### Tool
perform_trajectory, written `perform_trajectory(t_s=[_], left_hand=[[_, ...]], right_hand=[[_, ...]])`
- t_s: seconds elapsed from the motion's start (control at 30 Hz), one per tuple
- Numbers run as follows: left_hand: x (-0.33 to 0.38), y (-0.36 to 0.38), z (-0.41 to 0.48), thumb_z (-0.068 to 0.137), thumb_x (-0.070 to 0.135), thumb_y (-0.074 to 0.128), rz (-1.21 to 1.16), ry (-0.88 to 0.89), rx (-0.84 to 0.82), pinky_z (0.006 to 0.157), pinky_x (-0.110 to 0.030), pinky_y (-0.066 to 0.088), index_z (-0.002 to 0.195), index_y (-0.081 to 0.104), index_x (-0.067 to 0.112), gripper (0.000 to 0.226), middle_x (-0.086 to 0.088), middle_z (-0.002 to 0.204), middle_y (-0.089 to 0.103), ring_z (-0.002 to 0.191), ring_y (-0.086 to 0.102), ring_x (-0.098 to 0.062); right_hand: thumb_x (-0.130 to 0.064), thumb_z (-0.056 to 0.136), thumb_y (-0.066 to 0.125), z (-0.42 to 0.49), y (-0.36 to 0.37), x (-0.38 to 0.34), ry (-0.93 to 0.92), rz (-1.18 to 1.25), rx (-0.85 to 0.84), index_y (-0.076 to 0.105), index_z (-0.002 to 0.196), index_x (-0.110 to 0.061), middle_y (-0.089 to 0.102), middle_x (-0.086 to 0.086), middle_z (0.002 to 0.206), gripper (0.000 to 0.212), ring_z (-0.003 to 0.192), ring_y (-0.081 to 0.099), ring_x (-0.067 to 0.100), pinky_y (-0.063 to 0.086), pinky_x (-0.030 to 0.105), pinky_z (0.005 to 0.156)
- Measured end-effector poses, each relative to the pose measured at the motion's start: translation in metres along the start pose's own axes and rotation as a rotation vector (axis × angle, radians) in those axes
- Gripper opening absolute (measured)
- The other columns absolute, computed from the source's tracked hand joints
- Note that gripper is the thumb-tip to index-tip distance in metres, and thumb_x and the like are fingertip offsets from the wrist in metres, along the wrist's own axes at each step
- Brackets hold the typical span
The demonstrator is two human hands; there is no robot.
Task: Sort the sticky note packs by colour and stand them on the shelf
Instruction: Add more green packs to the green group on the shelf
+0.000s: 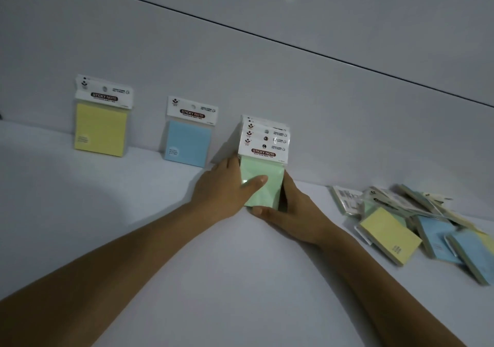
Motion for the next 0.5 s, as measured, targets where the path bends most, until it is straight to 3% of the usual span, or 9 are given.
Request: perform_trajectory(t_s=[0.2, 0.33, 0.5], left_hand=[[0.0047, -0.0042, -0.0012, 0.083, 0.065, 0.043, 0.002, 0.003, 0.010, 0.087, -0.041, 0.048, 0.133, 0.039, 0.021, 0.067, -0.004, 0.130, 0.055, 0.112, 0.055, -0.027], [0.0077, -0.0061, -0.0020, 0.083, 0.062, 0.047, -0.017, -0.002, 0.009, 0.088, -0.040, 0.047, 0.131, 0.042, 0.021, 0.063, -0.004, 0.128, 0.055, 0.112, 0.055, -0.028], [0.0059, -0.0048, -0.0012, 0.082, 0.057, 0.054, -0.061, 0.008, -0.014, 0.090, -0.040, 0.048, 0.133, 0.039, 0.025, 0.062, 0.001, 0.130, 0.056, 0.113, 0.056, -0.025]], right_hand=[[-0.048, 0.082, 0.062, 0.0005, -0.0022, -0.0013, -0.053, -0.064, 0.080, 0.016, 0.144, -0.038, 0.055, -0.014, 0.130, 0.078, 0.112, 0.058, 0.017, 0.048, 0.041, 0.096], [-0.044, 0.091, 0.052, 0.0024, -0.0034, 0.0026, -0.015, 0.011, 0.098, 0.022, 0.141, -0.041, 0.054, -0.017, 0.131, 0.058, 0.115, 0.056, 0.016, 0.044, 0.041, 0.100], [-0.040, 0.091, 0.053, 0.0042, -0.0032, 0.0055, 0.009, 0.007, 0.114, 0.024, 0.141, -0.038, 0.054, -0.014, 0.133, 0.057, 0.116, 0.056, 0.017, 0.044, 0.042, 0.100]])
Point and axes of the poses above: each hand's wrist, its own z-axis towards the middle knuckle, its own y-axis out of the palm, x = y × z, the point moved 6 cm from there along z, towards the middle knuckle
